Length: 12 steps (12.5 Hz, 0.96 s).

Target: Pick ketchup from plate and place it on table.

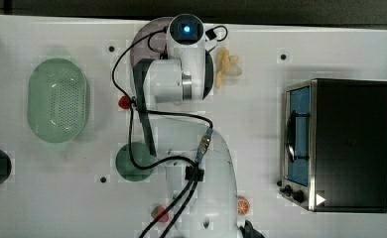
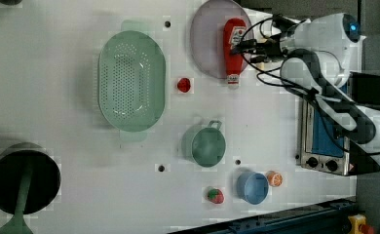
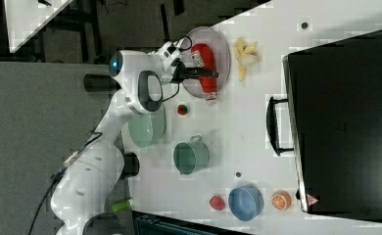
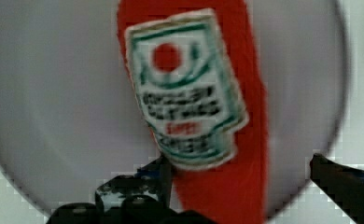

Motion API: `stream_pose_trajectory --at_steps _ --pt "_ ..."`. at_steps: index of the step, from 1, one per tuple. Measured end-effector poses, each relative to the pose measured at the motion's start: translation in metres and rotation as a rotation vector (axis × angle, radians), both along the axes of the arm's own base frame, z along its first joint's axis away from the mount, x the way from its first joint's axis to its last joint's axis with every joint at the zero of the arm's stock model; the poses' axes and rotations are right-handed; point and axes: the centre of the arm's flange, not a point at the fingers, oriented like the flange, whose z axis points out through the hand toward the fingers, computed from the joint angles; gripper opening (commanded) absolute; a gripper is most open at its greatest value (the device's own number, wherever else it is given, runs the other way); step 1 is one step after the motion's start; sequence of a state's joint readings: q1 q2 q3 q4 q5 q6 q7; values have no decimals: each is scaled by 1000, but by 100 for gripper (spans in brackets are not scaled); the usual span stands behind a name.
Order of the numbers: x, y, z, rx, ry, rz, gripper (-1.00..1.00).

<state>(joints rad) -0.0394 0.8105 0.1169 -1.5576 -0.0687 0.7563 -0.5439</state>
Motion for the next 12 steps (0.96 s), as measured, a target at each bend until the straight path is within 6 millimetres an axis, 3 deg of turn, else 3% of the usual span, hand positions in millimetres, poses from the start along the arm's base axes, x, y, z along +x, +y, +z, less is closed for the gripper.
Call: stream_pose_trajectory --at_steps 4,6,7,10,12 --pt "11 9 -33 9 -37 19 100" --pt "12 9 -38 6 -41 20 100" --pt "13 9 -36 4 -44 22 93" --pt "19 8 -25 1 -63 20 27" --pt "24 7 -16 0 -97 21 27"
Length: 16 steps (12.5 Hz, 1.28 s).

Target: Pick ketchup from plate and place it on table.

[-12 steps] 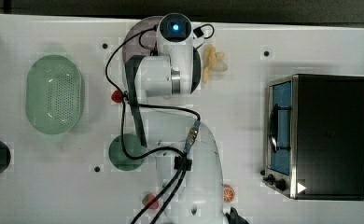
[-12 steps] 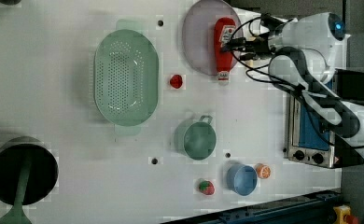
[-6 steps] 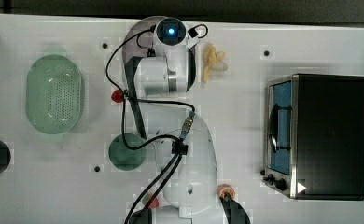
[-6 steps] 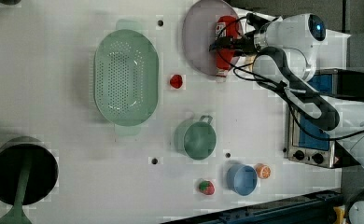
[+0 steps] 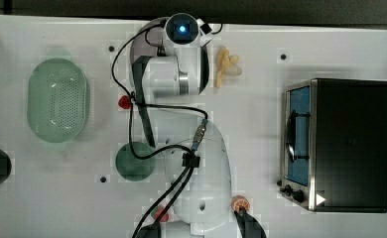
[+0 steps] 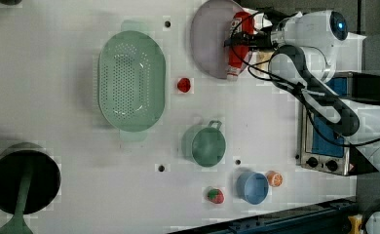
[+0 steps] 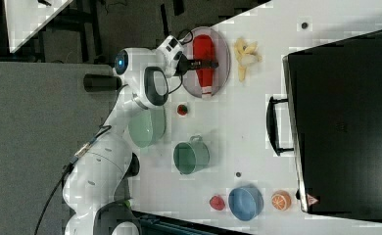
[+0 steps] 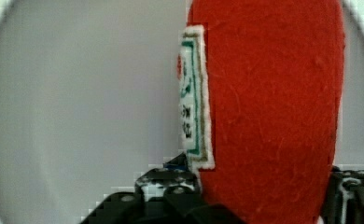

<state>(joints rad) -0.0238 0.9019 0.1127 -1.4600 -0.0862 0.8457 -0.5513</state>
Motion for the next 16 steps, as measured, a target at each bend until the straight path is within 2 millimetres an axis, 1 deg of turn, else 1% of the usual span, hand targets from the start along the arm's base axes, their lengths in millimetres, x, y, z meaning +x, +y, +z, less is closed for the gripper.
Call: stream_pose_trajectory --at_steps 4,5,6,7,8,9,11,12,14,15,16 --pt "-3 -4 -1 -7 27 -4 27" --pt "-6 -6 5 -11 58 -6 27" --pt "-9 -8 16 -15 86 -8 27" --pt "-13 -10 34 -18 120 -9 27" --pt "-18 -12 57 -25 156 -11 27" --pt "-23 -16 88 -28 176 -19 27" --pt "-30 -23 163 20 176 -61 27" --pt "-36 -30 203 24 137 -72 27" --pt "-54 -47 278 24 56 -102 27" --pt "-66 -57 311 17 16 -118 27" --pt "-80 -69 337 14 -19 -139 27"
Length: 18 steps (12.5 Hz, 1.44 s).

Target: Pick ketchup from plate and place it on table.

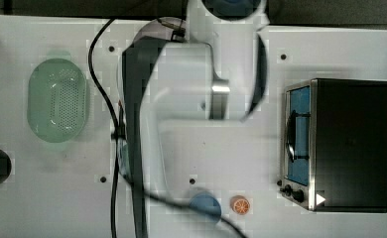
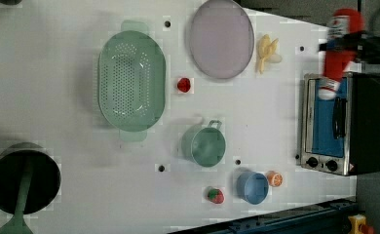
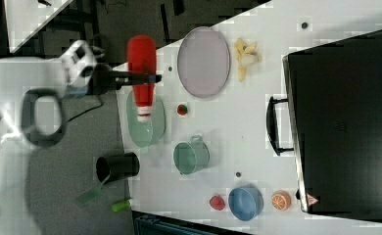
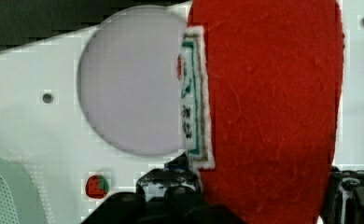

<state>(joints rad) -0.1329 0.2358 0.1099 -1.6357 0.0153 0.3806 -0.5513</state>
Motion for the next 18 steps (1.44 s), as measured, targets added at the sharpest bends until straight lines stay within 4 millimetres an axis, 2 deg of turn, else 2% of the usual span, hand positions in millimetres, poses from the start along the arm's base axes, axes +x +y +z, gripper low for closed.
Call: stream_pose_trajectory --at_steps 1,2,3,4,5,7,12,15,16,18 --pt "-16 -13 15 -8 -17 -23 27" --pt "-32 -26 22 -15 -19 -47 27" --pt "-50 -37 18 -19 -5 -70 27" --pt "-66 -47 5 -26 20 -89 27" --pt "-79 -53 -16 -26 53 -101 27" --pt "-96 -59 -69 -17 110 -117 27" --pt "-144 -44 -200 -8 230 -97 27" --pt "-147 -26 -267 12 311 -65 27" --pt "-150 -20 -284 15 328 -55 36" --pt "-155 -15 -303 19 333 -47 79"
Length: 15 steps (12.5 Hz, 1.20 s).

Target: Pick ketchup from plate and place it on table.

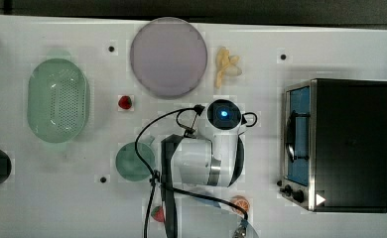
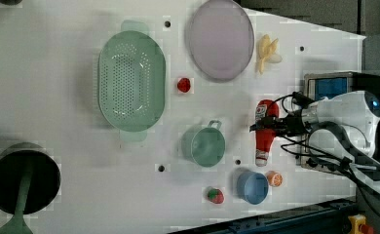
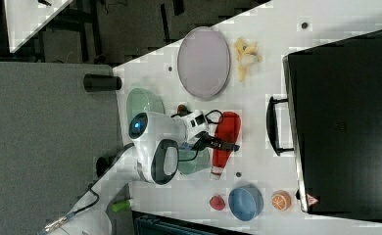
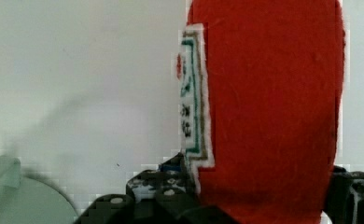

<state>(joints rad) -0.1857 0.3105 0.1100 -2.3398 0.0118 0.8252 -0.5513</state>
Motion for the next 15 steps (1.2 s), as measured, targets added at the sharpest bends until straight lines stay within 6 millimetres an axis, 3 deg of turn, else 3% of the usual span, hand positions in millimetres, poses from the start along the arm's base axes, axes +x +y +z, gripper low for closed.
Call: stream_pose_trajectory --at_steps 1,3,6,8,10,15 --pt "0 -1 0 -1 -1 -2 99" --pt "6 -5 16 -7 -31 -5 100" --pt "29 -9 57 -21 -115 -12 100" --pt "44 -10 97 -31 -161 -35 100" --pt "57 -8 160 -53 -200 -115 100" --pt "67 8 343 -103 -272 -374 100"
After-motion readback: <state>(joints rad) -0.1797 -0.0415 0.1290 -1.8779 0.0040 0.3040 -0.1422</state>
